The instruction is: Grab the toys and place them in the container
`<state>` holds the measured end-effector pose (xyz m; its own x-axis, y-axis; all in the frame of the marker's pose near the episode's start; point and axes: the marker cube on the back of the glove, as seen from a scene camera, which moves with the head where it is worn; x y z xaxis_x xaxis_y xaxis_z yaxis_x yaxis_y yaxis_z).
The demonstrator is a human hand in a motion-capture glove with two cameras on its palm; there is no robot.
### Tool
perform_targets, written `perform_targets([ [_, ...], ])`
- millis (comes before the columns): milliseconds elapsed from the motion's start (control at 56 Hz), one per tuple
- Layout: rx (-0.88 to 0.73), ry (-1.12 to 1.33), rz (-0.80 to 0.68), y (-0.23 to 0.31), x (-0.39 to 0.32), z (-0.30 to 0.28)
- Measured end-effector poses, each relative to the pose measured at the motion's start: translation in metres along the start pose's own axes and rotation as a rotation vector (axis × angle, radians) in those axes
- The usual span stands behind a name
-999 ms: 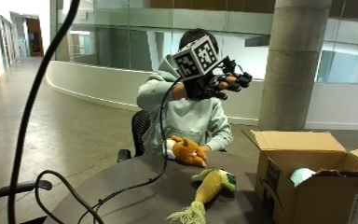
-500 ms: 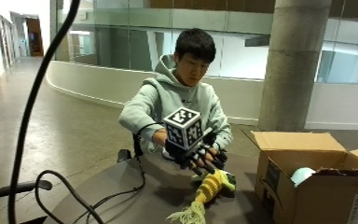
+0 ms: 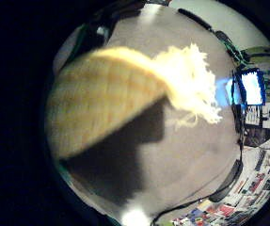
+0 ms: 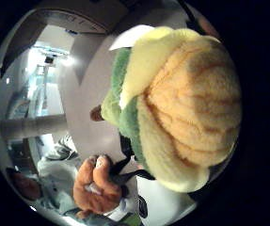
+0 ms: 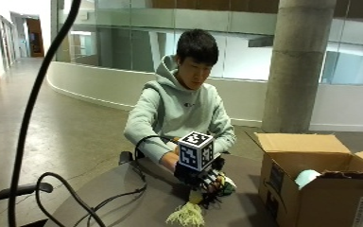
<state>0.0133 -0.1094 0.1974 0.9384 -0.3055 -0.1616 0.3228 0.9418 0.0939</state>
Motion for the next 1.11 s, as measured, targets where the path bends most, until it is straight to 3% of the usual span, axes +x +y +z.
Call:
perform_targets([
  [196, 0.189, -0.010, -0.019, 0.007, -0.010, -0.005],
  [553, 0.033, -0.124, -0.010, 0.029, -0.056, -0.088],
  [714, 0.036, -0.109, -0.027, 0.013, -0.083, -0.164],
  [874, 0.191, -0.111, -0.041, -0.018, -0.108, -0.242],
  [1106, 0.567, -0.192, 0.044, -0.081, -0.144, -0.314],
])
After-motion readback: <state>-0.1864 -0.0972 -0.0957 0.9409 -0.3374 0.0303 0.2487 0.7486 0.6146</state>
